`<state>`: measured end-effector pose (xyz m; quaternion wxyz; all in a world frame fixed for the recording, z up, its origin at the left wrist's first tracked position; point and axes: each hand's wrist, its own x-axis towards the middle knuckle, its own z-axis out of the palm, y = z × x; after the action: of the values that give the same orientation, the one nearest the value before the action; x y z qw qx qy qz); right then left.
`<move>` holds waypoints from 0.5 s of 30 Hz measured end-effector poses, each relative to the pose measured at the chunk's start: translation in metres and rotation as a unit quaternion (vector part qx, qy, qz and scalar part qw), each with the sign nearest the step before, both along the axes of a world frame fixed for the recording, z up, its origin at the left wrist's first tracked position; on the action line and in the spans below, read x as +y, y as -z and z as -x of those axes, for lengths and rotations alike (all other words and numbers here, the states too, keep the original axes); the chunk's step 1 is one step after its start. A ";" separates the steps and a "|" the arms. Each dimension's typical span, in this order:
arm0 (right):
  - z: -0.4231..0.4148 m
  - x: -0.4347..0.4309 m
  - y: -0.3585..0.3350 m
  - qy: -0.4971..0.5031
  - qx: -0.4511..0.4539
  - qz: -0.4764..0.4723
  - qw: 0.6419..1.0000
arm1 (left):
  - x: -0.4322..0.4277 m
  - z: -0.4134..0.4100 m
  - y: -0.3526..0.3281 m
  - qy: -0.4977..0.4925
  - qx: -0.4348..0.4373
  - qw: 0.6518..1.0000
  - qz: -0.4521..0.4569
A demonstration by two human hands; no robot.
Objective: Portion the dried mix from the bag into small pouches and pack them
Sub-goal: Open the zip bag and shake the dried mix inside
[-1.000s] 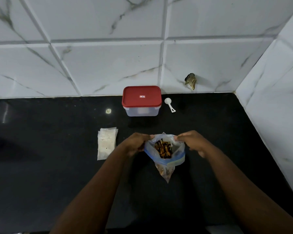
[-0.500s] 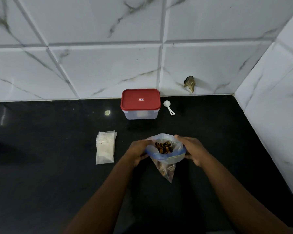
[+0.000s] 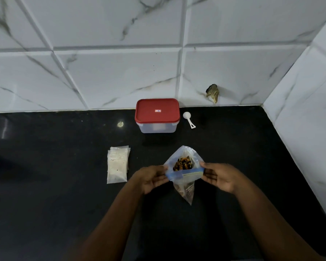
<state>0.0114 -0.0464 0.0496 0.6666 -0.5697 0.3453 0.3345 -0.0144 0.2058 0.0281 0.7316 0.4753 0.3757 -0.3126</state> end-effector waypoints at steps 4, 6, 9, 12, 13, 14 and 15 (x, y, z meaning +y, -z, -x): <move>0.001 -0.004 0.009 0.099 0.062 -0.111 0.987 | 0.001 0.002 0.007 -0.153 0.022 0.971 0.182; 0.003 -0.005 0.013 0.158 0.071 -0.151 0.973 | -0.001 0.003 0.009 -0.194 0.024 0.956 0.217; 0.002 0.000 0.018 0.240 0.081 -0.195 0.948 | -0.010 0.004 0.005 -0.233 0.027 0.943 0.234; -0.003 0.008 0.021 0.295 0.099 -0.196 0.930 | -0.025 0.003 0.002 -0.296 0.031 0.925 0.238; -0.004 0.011 0.021 0.302 0.107 -0.196 0.927 | -0.030 0.002 0.002 -0.314 0.031 0.918 0.242; -0.004 0.013 0.020 0.302 0.113 -0.197 0.926 | -0.034 0.001 0.004 -0.325 0.032 0.913 0.244; -0.004 0.014 0.020 0.295 0.116 -0.197 0.928 | -0.037 0.000 0.005 -0.332 0.029 0.910 0.246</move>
<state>0.0153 -0.0320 0.0301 0.7894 -0.2563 0.4997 0.2479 -0.0141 0.1691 0.0227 0.8754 0.1192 0.4444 -0.1480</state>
